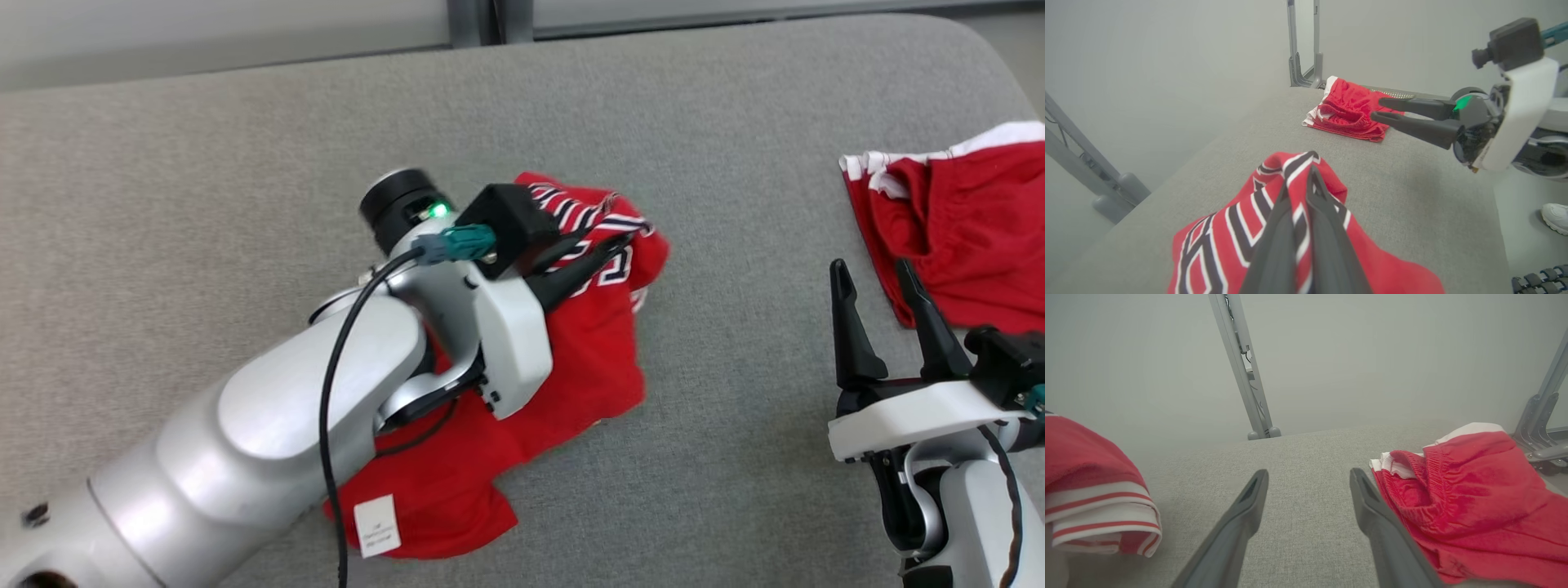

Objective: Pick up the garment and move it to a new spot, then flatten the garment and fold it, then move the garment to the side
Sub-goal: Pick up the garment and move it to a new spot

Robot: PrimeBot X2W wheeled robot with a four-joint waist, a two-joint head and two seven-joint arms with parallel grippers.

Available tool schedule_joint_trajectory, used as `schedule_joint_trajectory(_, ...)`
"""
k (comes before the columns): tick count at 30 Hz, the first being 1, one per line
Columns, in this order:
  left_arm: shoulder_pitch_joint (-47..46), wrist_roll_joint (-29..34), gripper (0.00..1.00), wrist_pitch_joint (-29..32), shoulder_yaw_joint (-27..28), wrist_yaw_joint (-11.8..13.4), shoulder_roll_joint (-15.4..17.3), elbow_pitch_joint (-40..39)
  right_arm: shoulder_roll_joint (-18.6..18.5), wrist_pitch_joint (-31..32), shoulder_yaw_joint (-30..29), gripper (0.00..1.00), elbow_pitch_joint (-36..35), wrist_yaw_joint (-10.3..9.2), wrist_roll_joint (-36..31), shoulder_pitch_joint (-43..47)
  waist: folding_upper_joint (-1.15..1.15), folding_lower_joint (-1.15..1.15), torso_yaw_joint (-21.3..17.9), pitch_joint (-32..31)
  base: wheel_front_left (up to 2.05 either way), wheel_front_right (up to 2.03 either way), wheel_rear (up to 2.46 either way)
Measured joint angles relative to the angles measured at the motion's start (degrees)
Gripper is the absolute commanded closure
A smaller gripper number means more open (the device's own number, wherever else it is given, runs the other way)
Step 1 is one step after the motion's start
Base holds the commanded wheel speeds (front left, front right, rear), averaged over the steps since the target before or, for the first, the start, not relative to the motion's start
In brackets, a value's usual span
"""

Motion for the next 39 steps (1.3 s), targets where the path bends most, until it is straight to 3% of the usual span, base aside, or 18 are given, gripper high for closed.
schedule_joint_trajectory(6, -6.89, -3.07, 1.0, -5.82, -7.46, 0.0, -0.67, 6.09, 0.0, -0.53, 1.27, 0.0, 1.09, 0.0, 0.13, -1.95, 0.0, 0.0, -1.29, 2.89, 0.0, 0.0, 0.0)
schedule_joint_trajectory(12, -9.5, -4.19, 1.0, -9.85, -10.23, 0.0, -0.52, 15.71, 0.01, -1.11, 2.8, 0.0, 2.71, 0.0, 0.76, -3.87, 0.0, 0.0, -1.6, 4.13, 0.0, 0.0, 0.0)
schedule_joint_trajectory(15, -9.55, -4.58, 0.66, -10.61, -10.84, 0.0, -0.64, 20.17, 0.02, -1.38, 3.13, 0.0, 3.55, 0.0, 0.8, -4.58, 0.0, 0.0, -1.27, 4.18, 0.0, 0.0, 0.0)
schedule_joint_trajectory(16, -9.55, -4.63, 0.28, -11.32, -10.9, -0.01, -0.74, 21.65, 0.02, -1.54, 3.19, 0.0, 3.74, 0.0, 0.79, -4.7, 0.0, 0.0, -1.1, 4.17, 0.0, 0.0, 0.0)
schedule_joint_trajectory(17, -9.51, -4.88, 0.0, -12.14, -10.94, -0.01, -0.9, 23.26, 0.01, -1.56, 3.22, 0.0, 3.94, 0.0, 0.78, -4.84, 0.0, 0.0, -0.89, 4.14, 0.0, 0.0, 0.0)
schedule_joint_trajectory(23, -8.97, -6.54, 0.0, -17.14, -9.98, -0.01, -3.46, 32.16, 0.02, -1.7, 3.27, 0.0, 4.95, 0.0, 0.15, -5.08, 0.0, 0.0, 0.92, 3.4, 0.0, 0.0, 0.0)
schedule_joint_trajectory(30, -4.91, -12.3, 0.0, -19.64, -5.04, -0.01, -6.83, 32.03, 0.03, -1.78, 2.22, 0.0, 5.34, 0.0, -0.44, -4.07, 0.0, 0.0, 3.11, 1.14, 0.0, 0.0, 0.0)
schedule_joint_trajectory(39, 9.03, -17.12, 0.0, -19.96, 0.51, 0.27, -3.74, 25.64, 0.04, -0.96, -1.29, 0.0, 4.56, 0.0, -1.51, 0.62, 0.0, 0.0, 7.58, -4.25, 0.0, 0.0, 0.0)
